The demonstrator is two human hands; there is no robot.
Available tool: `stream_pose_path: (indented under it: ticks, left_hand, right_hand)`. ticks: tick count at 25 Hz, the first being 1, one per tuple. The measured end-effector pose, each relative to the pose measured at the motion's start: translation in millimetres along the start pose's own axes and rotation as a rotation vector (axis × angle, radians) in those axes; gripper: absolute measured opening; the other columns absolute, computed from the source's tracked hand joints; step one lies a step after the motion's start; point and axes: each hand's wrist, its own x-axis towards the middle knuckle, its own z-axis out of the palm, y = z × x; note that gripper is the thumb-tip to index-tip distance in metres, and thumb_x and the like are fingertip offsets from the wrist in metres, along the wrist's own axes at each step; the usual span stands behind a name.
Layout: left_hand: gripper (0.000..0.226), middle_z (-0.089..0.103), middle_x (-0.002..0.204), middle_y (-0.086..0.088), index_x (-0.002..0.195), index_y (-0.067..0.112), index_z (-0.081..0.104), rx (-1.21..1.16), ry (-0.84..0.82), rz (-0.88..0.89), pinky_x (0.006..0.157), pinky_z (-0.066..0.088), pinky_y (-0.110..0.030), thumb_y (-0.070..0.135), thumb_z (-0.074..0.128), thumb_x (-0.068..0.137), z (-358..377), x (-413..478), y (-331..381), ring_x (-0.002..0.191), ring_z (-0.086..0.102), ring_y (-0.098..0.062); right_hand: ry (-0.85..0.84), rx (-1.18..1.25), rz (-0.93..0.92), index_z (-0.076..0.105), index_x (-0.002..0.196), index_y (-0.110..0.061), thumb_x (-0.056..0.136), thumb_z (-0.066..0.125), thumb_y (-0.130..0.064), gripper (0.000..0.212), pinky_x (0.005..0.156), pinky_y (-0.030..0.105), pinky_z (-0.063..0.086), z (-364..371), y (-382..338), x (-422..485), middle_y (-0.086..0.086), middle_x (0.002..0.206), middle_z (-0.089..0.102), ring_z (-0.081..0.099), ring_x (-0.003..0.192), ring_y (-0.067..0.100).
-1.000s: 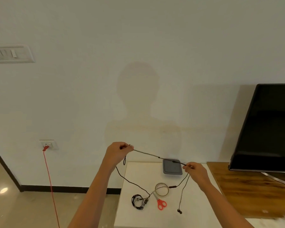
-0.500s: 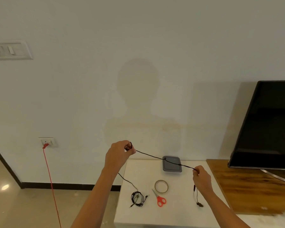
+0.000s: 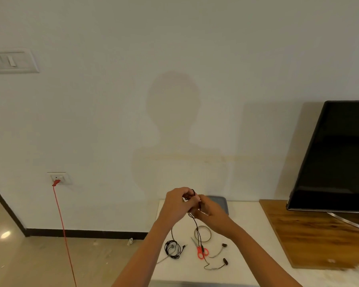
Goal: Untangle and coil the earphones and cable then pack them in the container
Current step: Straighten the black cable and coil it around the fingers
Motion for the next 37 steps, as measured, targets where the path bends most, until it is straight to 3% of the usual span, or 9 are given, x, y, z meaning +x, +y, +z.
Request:
stream_pose_path:
  ticks: [5,12,17,21,25,28,31,34,37]
  left_hand:
    - [0.007,0.066,0.076,0.016,0.082,0.016,0.071,-0.013,0.129,0.003,0.060,0.042,-0.005,0.023,0.072,0.083,-40.3,-0.8,-8.0,0.068,0.059,0.007]
    - [0.020,0.068,0.083,0.012,0.079,0.020,0.069,0.390,-0.029,-0.078,0.069,0.048,-0.015,0.015,0.056,0.093,-99.1,-5.6,-41.4,0.077,0.065,-0.010]
    - [0.022,0.067,0.079,0.015,0.077,0.019,0.068,0.232,-0.117,-0.015,0.064,0.047,-0.008,0.020,0.054,0.094,-57.9,-10.4,-19.9,0.068,0.063,0.001]
    - [0.026,0.063,0.063,0.008,0.071,0.019,0.064,0.171,-0.155,0.083,0.054,0.040,-0.009,0.030,0.055,0.094,-23.6,-6.7,8.6,0.056,0.057,0.003]
    - [0.036,0.066,0.065,0.001,0.068,0.025,0.066,0.284,-0.127,0.071,0.056,0.044,-0.028,0.046,0.052,0.093,-48.8,-3.4,-8.0,0.053,0.053,-0.012]
    - [0.037,0.072,0.078,0.006,0.067,0.025,0.066,0.235,-0.106,-0.019,0.062,0.048,-0.030,0.042,0.050,0.095,-78.2,-6.4,-30.5,0.058,0.060,-0.007]
    - [0.038,0.058,0.056,0.014,0.067,0.026,0.067,0.162,-0.048,-0.090,0.058,0.040,-0.022,0.045,0.050,0.095,-94.8,-9.1,-42.0,0.047,0.046,0.000]
    - [0.039,0.052,0.060,0.003,0.065,0.025,0.066,0.059,-0.043,-0.104,0.056,0.037,-0.020,0.047,0.050,0.094,-84.7,-8.4,-32.8,0.054,0.044,-0.010]
    - [0.039,0.051,0.050,0.010,0.060,0.026,0.062,0.053,-0.072,-0.032,0.047,0.033,-0.012,0.042,0.051,0.094,-51.2,-4.1,-4.3,0.045,0.040,-0.002]
  right_hand:
    - [0.301,0.072,0.049,0.065,0.083,-0.010,0.097,0.044,-0.002,0.027,0.068,0.020,0.054,-37.1,12.7,-0.4,0.006,0.071,0.069,0.068,0.065,0.016]
    - [0.580,-0.140,0.372,0.070,0.094,-0.007,0.095,0.045,-0.005,0.025,0.071,0.025,0.049,-106.0,60.3,-6.2,0.010,0.092,0.073,0.068,0.092,0.025]
    - [0.177,-0.050,0.117,0.049,0.132,-0.015,0.087,0.051,0.008,0.051,0.103,0.027,0.040,-70.9,17.4,-4.9,0.003,0.138,0.052,0.052,0.124,0.024]
    - [-0.208,0.054,-0.080,0.054,0.122,-0.022,0.097,0.051,-0.019,0.026,0.080,0.020,0.052,-23.9,-24.5,3.5,-0.006,0.100,0.070,0.066,0.090,0.004]
    - [0.207,-0.116,-0.136,0.064,0.086,-0.022,0.097,0.042,-0.003,0.031,0.065,0.014,0.043,-49.7,-14.7,4.8,0.004,0.073,0.065,0.052,0.062,0.001]
    - [0.511,-0.126,-0.051,0.062,0.085,-0.019,0.098,0.041,0.000,0.031,0.062,0.006,0.042,-82.4,4.8,1.2,0.000,0.072,0.063,0.056,0.066,0.009]
    - [0.701,-0.117,0.191,0.061,0.090,-0.012,0.099,0.039,-0.005,0.025,0.066,0.019,0.045,-107.4,26.2,-2.8,0.005,0.081,0.065,0.063,0.085,0.027]
    - [0.389,-0.294,0.342,0.056,0.116,-0.009,0.093,0.044,-0.001,0.027,0.091,0.036,0.046,-91.4,18.1,-2.9,0.010,0.119,0.060,0.056,0.114,0.031]
    - [0.065,-0.071,0.026,0.045,0.133,-0.020,0.091,0.055,-0.011,0.044,0.096,0.025,0.047,-38.9,-21.8,0.4,-0.009,0.130,0.054,0.055,0.122,0.014]
